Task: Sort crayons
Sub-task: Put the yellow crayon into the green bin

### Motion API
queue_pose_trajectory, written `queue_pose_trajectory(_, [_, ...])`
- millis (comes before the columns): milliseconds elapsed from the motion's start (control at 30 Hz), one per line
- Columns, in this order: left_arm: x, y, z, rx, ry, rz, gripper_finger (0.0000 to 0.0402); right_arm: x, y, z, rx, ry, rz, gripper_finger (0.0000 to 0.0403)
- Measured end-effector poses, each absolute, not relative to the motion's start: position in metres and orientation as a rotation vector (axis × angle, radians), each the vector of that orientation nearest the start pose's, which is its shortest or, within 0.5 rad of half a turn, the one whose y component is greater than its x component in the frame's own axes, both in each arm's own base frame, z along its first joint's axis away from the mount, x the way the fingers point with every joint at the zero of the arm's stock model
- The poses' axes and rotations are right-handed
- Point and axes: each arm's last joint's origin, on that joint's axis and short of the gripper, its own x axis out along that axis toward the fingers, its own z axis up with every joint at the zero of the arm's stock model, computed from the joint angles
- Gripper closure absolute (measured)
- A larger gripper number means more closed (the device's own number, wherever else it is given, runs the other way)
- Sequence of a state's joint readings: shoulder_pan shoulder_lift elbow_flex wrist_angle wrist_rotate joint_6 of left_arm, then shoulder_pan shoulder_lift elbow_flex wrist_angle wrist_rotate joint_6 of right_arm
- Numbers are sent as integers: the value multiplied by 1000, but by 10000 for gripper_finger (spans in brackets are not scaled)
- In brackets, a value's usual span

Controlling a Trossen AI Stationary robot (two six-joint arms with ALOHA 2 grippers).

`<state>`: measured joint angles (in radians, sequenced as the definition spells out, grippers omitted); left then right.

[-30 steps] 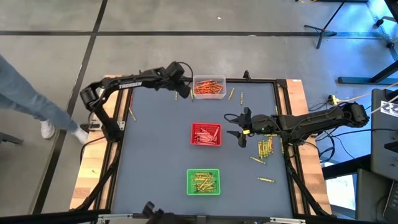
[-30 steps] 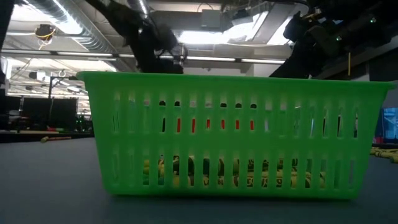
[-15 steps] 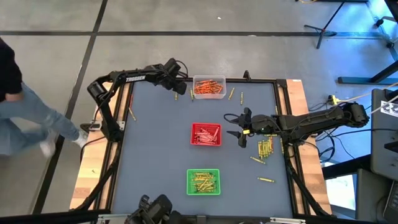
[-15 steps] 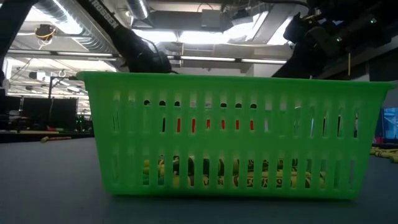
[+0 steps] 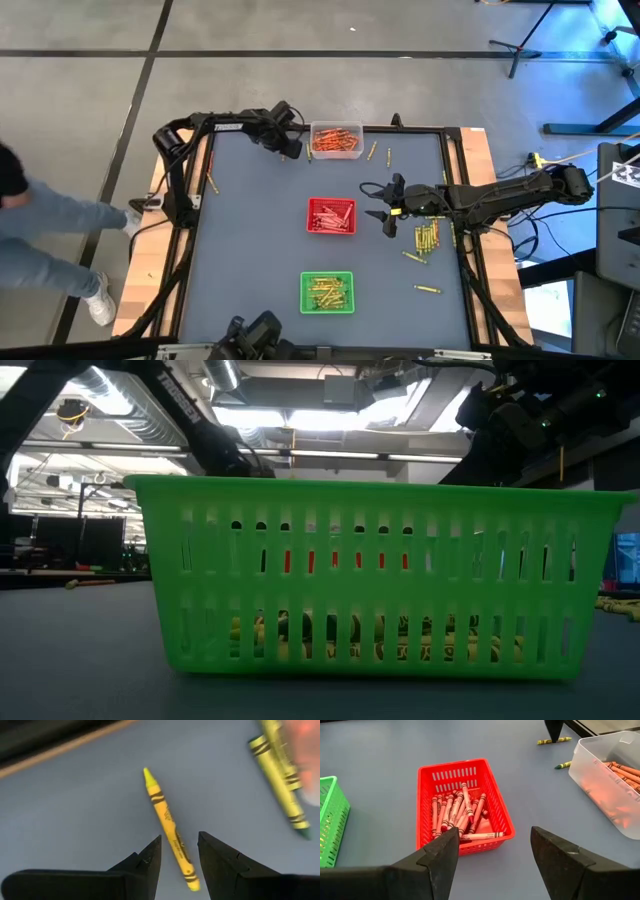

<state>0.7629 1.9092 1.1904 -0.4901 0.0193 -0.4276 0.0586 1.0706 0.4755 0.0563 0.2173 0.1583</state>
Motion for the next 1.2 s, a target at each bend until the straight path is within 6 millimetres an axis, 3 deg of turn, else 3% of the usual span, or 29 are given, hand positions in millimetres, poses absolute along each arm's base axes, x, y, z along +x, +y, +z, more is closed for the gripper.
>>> queue_pose_trajectory(300, [264, 256, 134, -815, 1041, 895, 293, 212, 6, 198, 80, 522, -196, 160])
queue_pose_trajectory(633, [263, 256, 132, -764, 1081, 873, 391, 212, 6, 198, 80, 522, -196, 160])
queue_pose_trajectory(867, [266, 252, 136, -701, 1091, 845, 391, 212, 6, 198, 80, 526, -196, 160])
queue_pose_trajectory(1033, [274, 237, 154, -617, 1079, 777, 390, 212, 6, 198, 80, 524, -196, 160])
queue_pose_trajectory(1200, [292, 205, 177, -475, 1071, 644, 390, 212, 6, 198, 81, 520, -197, 160])
